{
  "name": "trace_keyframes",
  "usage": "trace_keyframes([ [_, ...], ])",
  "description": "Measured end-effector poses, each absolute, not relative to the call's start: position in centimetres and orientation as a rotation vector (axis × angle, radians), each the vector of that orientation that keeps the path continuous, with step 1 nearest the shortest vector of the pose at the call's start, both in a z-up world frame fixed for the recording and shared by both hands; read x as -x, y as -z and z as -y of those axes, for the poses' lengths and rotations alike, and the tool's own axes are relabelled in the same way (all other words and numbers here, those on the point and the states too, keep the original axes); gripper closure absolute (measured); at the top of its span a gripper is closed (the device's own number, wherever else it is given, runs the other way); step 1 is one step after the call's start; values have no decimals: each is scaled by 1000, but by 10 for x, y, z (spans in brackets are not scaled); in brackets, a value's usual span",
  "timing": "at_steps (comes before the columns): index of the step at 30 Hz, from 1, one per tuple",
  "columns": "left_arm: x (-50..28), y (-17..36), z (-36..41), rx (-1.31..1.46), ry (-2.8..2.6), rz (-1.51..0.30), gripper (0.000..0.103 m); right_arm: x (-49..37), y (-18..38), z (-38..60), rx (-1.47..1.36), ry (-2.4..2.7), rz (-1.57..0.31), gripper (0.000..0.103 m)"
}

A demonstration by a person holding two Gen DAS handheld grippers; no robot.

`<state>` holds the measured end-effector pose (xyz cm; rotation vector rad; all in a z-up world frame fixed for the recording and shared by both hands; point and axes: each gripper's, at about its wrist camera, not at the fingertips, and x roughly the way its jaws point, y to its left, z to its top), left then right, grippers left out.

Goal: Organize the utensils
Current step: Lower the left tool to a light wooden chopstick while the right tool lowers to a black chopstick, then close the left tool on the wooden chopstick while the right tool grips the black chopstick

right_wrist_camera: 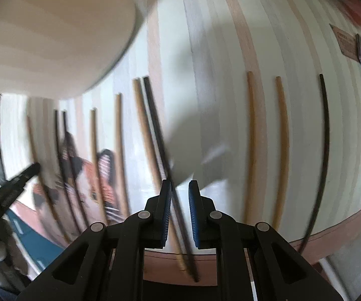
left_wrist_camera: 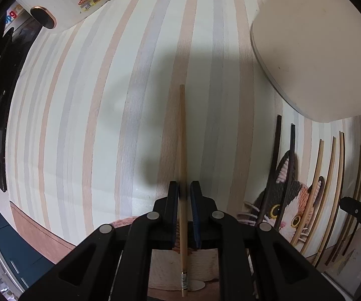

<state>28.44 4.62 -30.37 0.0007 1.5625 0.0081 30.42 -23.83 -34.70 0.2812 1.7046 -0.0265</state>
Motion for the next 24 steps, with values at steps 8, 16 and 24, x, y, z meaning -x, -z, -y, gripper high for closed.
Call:
trace_keyframes([
  [8, -271, 309, -43, -25, -7, -1546, 93, -301, 340, 212, -60, 4, -1668, 88],
  [16, -267, 308, -35, -44, -9, -1538, 97, -287, 325, 236, -136, 131, -1680, 97],
  [24, -263, 309, -30, -70, -4, -1527, 97, -306, 315, 247, -98, 116, -1764, 96],
])
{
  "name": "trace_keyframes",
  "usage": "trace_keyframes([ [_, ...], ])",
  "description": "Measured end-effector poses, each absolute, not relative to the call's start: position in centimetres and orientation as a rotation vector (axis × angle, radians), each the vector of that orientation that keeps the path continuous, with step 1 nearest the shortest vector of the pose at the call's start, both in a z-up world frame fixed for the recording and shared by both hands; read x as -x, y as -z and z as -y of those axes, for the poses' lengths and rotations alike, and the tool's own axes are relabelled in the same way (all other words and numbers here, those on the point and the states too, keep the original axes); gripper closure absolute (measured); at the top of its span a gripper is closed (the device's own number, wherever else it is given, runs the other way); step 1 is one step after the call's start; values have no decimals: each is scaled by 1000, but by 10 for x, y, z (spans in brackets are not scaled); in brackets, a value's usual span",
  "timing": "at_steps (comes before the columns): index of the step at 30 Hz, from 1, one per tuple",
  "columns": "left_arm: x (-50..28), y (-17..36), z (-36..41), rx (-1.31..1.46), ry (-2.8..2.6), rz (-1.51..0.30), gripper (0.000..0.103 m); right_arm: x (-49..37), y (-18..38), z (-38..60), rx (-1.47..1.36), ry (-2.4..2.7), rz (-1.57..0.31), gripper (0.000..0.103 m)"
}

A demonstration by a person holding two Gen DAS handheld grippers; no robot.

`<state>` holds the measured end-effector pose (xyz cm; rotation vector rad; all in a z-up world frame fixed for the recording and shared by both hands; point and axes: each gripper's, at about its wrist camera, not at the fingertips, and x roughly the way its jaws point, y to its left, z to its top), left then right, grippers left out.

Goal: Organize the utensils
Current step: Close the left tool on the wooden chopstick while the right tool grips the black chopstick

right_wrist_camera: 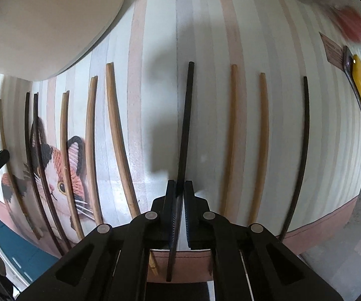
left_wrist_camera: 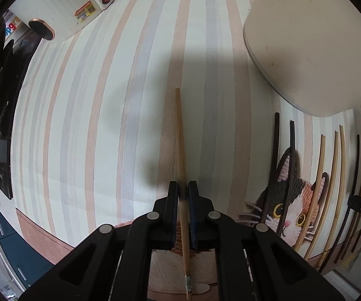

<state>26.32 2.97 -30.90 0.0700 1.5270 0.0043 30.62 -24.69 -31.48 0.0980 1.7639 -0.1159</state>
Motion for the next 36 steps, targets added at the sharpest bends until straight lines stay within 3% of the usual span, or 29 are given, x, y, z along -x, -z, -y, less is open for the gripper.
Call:
trace_keyframes([
  [8, -262, 312, -15, -116, -27, -1509, 99, -325, 313, 273, -111, 118, -1764, 96],
  [17, -252, 291, -5, -138, -58, -1451, 98, -287, 317, 227, -147, 149, -1663, 97],
  [29, -239, 211, 1, -108, -77, -1267, 99, -270, 230, 244, -174, 122, -1445, 97],
  [36, -241, 175, -13, -88, -97, -1162, 99, -266, 207, 226, -175, 94, -1366, 98],
])
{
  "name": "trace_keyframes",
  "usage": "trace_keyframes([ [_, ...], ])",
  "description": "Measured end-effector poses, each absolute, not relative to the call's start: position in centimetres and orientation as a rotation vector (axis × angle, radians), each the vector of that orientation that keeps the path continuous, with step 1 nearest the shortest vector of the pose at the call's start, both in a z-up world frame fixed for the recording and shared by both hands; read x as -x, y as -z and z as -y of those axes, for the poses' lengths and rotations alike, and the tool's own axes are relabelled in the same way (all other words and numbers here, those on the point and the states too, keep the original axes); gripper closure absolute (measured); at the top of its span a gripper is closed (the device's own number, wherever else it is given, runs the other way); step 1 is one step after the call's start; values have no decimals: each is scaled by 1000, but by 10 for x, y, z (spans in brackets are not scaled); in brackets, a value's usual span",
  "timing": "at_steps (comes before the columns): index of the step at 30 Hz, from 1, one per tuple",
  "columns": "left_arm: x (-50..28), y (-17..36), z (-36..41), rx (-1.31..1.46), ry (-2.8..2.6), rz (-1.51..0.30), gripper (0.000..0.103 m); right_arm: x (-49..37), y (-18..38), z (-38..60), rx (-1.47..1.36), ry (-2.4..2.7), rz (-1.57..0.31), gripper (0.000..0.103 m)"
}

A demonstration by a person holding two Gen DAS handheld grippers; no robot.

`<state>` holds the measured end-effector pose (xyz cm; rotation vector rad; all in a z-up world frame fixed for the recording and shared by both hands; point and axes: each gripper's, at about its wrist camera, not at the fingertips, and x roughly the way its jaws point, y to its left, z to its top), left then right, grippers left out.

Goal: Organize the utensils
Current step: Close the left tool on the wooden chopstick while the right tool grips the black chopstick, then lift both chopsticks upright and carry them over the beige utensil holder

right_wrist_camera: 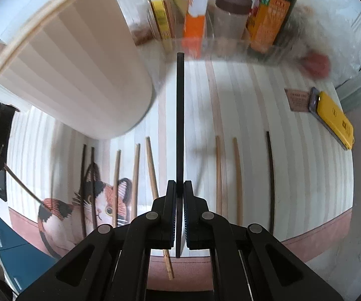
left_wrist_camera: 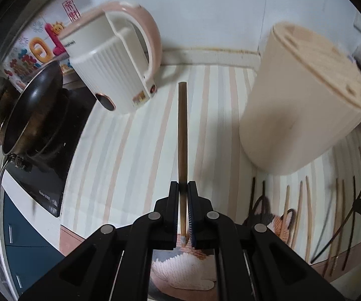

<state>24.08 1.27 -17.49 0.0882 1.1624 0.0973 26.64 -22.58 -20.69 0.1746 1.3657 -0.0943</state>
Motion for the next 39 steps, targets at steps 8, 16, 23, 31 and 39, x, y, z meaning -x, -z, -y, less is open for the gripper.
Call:
trace_keyframes([
  [8, -240, 145, -13, -57, -101, -1094, 99, -280, 178, 216, -190, 50, -1285, 98],
  [16, -238, 96, -12, -24, -88, -1004, 99, -284, 132, 213, -186, 8, -1202, 98],
  [23, -238, 36, -6, 5, -39, -914, 99, -290, 75, 211, -195, -55, -1132, 98],
  [31, -253, -43, 11, 58, 66, -808, 99, -314, -8, 208, -186, -140, -1033, 98],
  [39, -307, -69, 39, 94, 130, -800, 99, -367, -63, 214, -187, -100, -926, 98],
])
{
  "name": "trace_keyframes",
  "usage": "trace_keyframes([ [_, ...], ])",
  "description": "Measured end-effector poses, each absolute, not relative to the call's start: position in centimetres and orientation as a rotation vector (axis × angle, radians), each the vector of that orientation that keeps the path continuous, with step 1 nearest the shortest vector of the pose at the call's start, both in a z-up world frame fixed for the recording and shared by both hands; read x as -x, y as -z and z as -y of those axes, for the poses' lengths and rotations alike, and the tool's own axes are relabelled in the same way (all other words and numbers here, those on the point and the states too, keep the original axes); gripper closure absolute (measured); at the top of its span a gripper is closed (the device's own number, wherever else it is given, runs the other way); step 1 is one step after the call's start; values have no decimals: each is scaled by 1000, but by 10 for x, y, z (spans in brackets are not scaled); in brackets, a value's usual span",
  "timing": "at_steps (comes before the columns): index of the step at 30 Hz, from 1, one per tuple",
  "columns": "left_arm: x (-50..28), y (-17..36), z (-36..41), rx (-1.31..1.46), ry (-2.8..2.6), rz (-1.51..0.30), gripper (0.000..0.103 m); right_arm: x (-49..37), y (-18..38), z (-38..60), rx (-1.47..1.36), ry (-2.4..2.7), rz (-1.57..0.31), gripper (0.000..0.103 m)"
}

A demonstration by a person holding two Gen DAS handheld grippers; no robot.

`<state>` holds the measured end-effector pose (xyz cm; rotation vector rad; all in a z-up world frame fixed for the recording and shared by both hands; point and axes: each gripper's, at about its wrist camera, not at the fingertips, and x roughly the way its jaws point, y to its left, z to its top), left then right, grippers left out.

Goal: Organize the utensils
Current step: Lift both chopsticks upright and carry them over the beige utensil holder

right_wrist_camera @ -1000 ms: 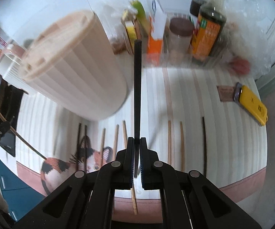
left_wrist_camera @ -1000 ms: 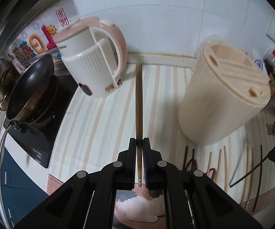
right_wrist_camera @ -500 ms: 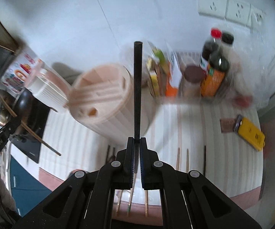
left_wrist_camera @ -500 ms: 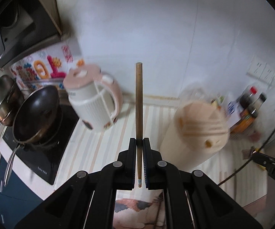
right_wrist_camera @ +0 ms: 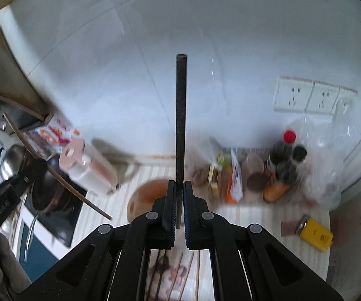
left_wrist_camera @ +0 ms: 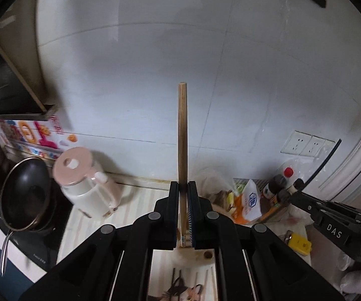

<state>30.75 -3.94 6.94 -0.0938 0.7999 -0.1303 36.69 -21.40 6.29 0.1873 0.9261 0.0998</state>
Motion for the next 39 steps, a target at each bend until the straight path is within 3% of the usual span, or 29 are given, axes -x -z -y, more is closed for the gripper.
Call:
trace_keyframes([
  [16, -394, 0, 63, 107, 133, -974, 99, -445, 1, 197, -208, -99, -1055, 98],
  [26, -400, -13, 65, 105, 155, -933, 99, -447, 16, 195, -209, -102, -1070, 98],
  [39, -388, 28, 61, 139, 182, -1045, 99, -449, 23, 185, -173, -124, -1122, 98],
])
